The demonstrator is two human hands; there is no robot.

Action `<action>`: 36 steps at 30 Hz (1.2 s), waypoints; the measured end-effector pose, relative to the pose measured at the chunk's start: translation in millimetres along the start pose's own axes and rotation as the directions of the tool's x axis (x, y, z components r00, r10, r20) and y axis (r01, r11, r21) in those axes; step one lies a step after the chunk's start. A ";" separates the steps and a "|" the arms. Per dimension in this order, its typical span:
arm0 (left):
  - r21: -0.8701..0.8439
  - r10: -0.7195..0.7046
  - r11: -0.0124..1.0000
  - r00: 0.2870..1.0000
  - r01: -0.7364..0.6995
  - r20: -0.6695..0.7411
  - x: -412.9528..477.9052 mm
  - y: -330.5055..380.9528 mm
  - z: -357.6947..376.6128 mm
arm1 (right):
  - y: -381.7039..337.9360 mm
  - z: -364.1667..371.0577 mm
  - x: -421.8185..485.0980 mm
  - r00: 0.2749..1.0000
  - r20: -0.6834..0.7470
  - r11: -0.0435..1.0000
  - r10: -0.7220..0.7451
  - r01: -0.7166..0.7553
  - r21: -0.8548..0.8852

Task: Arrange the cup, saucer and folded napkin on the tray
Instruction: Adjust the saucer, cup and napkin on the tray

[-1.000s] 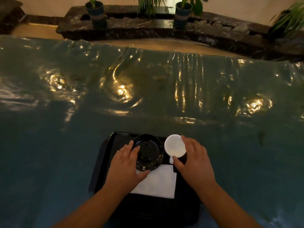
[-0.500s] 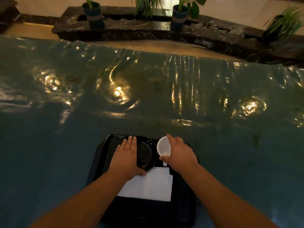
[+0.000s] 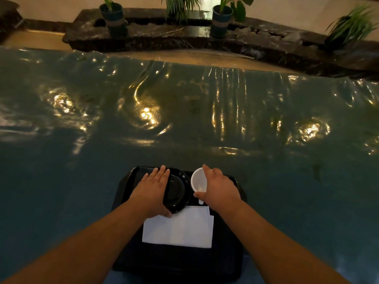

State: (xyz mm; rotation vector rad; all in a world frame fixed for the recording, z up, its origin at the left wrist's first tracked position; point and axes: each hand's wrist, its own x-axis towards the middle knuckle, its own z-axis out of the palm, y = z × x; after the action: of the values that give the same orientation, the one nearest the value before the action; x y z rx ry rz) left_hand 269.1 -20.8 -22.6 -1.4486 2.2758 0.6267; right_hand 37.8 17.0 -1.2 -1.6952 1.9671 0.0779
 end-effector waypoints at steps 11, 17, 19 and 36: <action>0.041 0.060 0.997 0.998 -0.060 -0.010 -9.8 -10.5 -5.7 | -7.4 -1.4 -7.3 0.999 0.034 0.997 0.042 -0.044 0.060; -0.419 -0.298 0.901 0.857 0.109 -0.420 -75.4 -19.4 39.8 | 13.7 29.9 -79.1 0.979 -0.202 0.986 -0.005 0.038 0.161; -0.536 -0.431 0.799 0.881 0.271 -0.197 -88.2 -21.5 50.1 | 18.7 49.2 -88.3 0.991 -0.001 0.953 0.133 -0.127 0.275; -0.790 -0.458 0.498 0.882 0.358 0.111 -88.9 -28.0 69.7 | 4.6 74.9 -68.8 0.925 0.183 0.738 0.334 -0.377 0.560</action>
State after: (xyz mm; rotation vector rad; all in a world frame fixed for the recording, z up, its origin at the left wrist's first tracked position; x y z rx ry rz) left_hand 335.4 73.6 -38.5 -2.3836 1.5956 1.5565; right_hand 64.6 108.4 -37.2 -0.8911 1.9625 -0.3059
